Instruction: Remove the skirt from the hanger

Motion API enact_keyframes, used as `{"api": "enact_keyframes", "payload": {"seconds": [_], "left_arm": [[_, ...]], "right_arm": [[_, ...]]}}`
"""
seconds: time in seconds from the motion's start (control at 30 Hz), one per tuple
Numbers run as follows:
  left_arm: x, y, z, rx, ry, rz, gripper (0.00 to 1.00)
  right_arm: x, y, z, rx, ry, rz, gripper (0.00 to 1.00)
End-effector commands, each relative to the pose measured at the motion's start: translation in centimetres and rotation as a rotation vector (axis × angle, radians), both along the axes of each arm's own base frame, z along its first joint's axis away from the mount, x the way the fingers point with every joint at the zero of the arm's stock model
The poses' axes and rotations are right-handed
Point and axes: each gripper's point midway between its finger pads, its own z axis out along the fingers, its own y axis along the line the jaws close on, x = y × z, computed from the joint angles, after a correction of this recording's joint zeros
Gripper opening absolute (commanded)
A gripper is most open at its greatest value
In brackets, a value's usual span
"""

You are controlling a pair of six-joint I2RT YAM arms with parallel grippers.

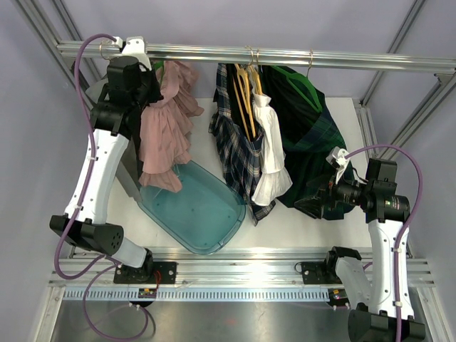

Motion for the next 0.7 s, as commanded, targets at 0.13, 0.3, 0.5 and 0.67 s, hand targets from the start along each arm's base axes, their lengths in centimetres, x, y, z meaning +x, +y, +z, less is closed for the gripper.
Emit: {"api": "enact_keyframes", "payload": {"seconds": [0.13, 0.3, 0.5, 0.67], "left_arm": [[0.3, 0.0, 5.0, 0.024, -0.186, -0.027, 0.0], [-0.9, -0.7, 8.2, -0.003, -0.278, -0.076, 0.0], [-3.5, -0.6, 12.4, -0.04, -0.395, -0.101, 0.0], [-5.7, -0.5, 14.1, -0.057, -0.441, -0.119, 0.0]], "right_arm": [[-0.1, 0.2, 1.0, 0.005, -0.05, 0.017, 0.99], [-0.1, 0.1, 0.9, 0.001, -0.054, 0.017, 0.99], [-0.2, 0.2, 1.0, 0.001, -0.055, 0.017, 1.0], [-0.1, 0.1, 0.9, -0.003, -0.059, 0.01, 1.0]]}}
